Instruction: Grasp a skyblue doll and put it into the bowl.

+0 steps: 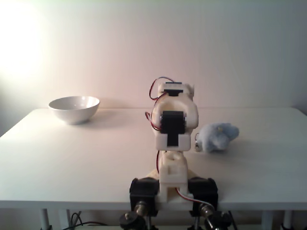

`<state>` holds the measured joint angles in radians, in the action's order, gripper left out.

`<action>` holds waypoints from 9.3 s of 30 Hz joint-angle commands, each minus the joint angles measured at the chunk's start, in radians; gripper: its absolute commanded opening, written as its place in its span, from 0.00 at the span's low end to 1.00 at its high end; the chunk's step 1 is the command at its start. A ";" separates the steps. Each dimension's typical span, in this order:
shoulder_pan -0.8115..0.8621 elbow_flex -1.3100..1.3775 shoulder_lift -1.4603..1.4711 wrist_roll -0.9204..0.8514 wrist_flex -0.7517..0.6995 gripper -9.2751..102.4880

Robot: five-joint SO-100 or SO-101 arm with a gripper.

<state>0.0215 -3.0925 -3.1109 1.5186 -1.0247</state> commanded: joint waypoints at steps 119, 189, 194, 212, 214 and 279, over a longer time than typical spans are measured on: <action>0.615 1.143 1.427 0.196 -0.153 0.70; 0.577 1.157 1.589 0.034 -0.060 0.08; 0.565 1.149 1.517 0.034 -0.060 0.08; 0.560 1.158 1.046 0.037 -0.043 0.09; 0.560 1.158 0.977 0.037 -0.043 0.09; -0.557 2.809 2.301 0.077 0.175 0.09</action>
<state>-0.5262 -0.3574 -0.8621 1.6015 -0.9388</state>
